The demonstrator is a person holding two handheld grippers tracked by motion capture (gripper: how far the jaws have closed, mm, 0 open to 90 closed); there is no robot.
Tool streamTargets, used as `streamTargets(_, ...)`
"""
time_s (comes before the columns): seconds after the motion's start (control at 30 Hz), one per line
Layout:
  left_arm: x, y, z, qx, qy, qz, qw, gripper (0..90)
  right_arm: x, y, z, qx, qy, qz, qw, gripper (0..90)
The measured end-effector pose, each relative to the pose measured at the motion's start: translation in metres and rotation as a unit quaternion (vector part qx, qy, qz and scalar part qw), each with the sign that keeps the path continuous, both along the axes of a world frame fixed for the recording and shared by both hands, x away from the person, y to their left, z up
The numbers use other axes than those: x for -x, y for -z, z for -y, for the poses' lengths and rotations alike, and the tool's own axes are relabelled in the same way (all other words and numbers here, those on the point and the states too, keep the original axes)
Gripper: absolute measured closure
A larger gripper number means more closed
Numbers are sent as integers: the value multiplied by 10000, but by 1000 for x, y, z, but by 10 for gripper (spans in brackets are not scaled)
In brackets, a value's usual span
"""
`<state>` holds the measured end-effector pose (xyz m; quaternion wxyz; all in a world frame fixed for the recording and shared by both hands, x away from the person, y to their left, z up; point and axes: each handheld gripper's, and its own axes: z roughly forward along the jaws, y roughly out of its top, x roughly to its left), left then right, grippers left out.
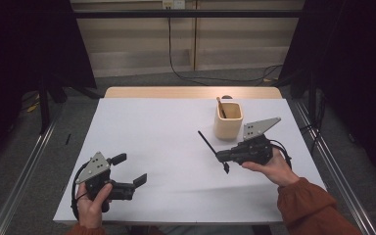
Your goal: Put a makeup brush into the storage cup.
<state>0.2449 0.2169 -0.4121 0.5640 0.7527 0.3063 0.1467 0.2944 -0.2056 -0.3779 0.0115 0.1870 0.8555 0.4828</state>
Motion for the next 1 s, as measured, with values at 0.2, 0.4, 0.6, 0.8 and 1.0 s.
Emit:
streamTargets(0.2, -3, -4, 4, -1, 122, -43, 9999, 14, -3, -2, -11, 469, -219, -59, 9986, 863)
streamTargets(0.4, -5, -9, 12, -56, 302, 16, 9995, 14, -9, -5, -19, 799, -289, -107, 9963, 863)
streamTargets(0.6, -8, -11, 17, -103, 478, 40, 9988, 14, -12, -7, -29, 1181, -455, -185, 9918, 863)
streamTargets(0.8, -7, -11, 17, -148, 510, 32, 9986, 15, -13, -9, -38, 1573, -623, -171, 9854, 863)
streamTargets(1.0, -8, -11, 17, -147, 526, 2, 9985, 15, -16, -9, -40, 1932, -705, -276, 9782, 863)
